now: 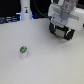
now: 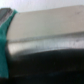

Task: Open the kcup holder, insert the kcup into the holder, and close the kcup holder

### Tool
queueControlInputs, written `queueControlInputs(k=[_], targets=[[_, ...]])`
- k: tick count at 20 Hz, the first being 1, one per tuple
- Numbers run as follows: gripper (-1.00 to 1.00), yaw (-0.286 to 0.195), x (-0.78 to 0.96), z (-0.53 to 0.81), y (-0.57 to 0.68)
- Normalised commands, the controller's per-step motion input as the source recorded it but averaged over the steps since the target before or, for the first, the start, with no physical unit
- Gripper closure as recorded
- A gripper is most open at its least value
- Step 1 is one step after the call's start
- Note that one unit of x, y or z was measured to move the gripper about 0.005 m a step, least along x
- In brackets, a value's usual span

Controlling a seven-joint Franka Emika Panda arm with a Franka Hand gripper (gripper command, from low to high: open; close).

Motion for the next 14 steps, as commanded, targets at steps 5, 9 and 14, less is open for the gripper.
queueControlInputs(k=[5,9,14], targets=[[1.0,-0.094,0.91,0.08,-0.4],[1.0,-0.093,0.91,0.07,-0.4],[1.0,-0.093,0.86,0.07,-0.41]])
